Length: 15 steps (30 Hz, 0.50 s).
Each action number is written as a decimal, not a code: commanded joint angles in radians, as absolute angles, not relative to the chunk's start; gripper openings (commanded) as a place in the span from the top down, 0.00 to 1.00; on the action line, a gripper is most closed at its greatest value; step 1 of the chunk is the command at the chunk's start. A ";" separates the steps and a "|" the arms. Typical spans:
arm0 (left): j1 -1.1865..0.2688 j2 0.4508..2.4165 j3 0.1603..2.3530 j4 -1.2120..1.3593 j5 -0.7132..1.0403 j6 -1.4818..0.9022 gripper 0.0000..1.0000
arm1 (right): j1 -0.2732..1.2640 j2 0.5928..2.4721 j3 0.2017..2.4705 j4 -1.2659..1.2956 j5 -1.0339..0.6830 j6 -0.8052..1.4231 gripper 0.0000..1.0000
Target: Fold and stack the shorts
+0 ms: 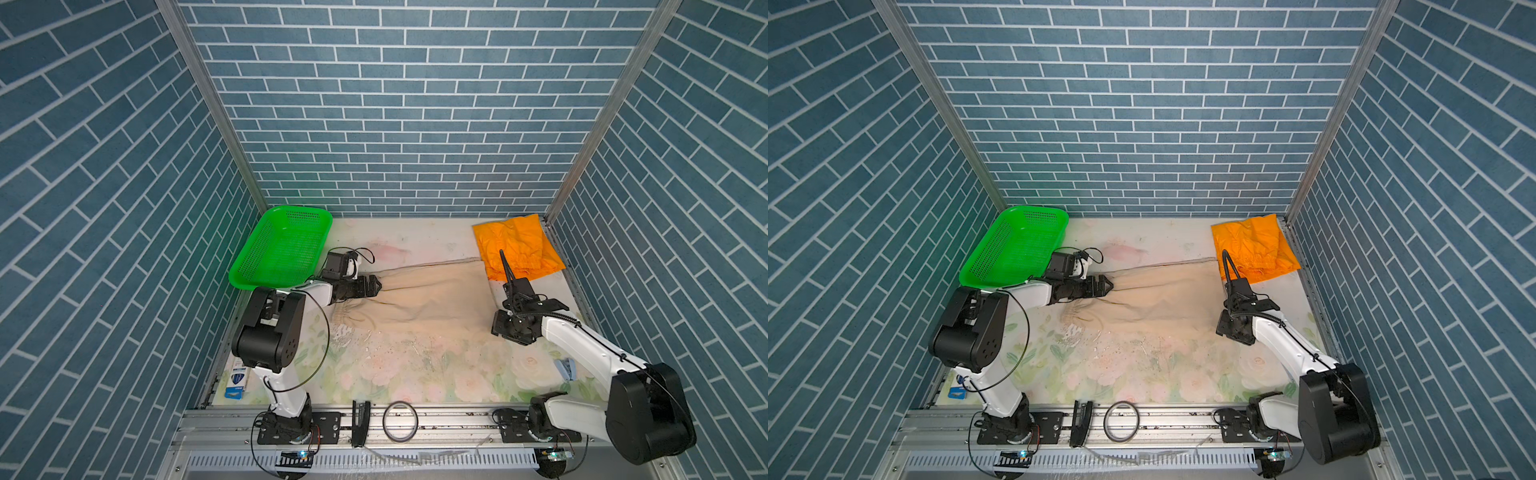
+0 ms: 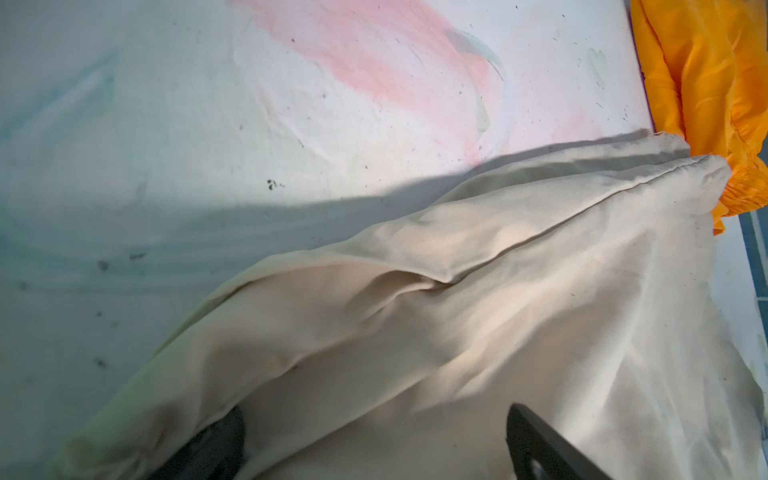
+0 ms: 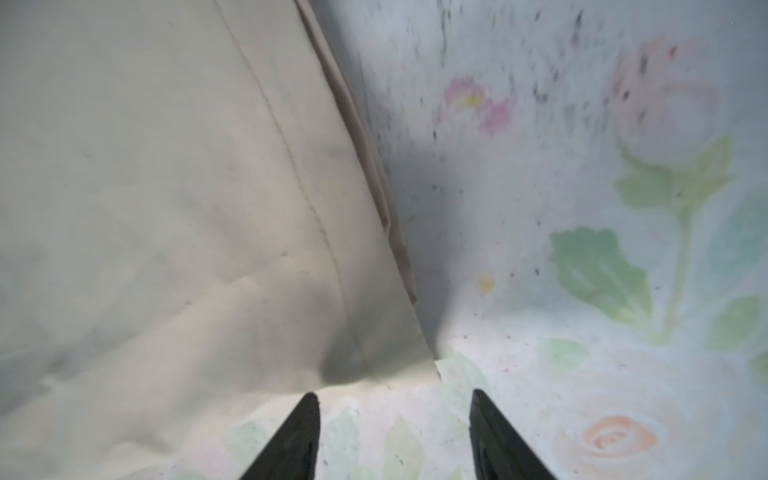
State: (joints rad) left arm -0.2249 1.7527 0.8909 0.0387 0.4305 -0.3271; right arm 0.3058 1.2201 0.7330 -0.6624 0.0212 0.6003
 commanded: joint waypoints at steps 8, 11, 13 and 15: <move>-0.249 1.460 0.849 -0.253 0.303 -0.358 0.00 | 0.508 1.088 0.864 -0.597 0.022 0.279 0.39; -0.247 1.328 0.950 -0.419 0.174 -0.334 0.00 | 0.627 1.120 0.894 -0.489 0.009 0.201 0.39; -0.238 1.252 1.029 -0.546 0.083 -0.312 0.00 | 0.730 1.175 0.926 -0.414 0.018 0.141 0.39; -0.208 1.206 1.093 -0.661 0.032 -0.297 0.00 | 0.822 1.251 0.966 -0.349 0.042 0.083 0.39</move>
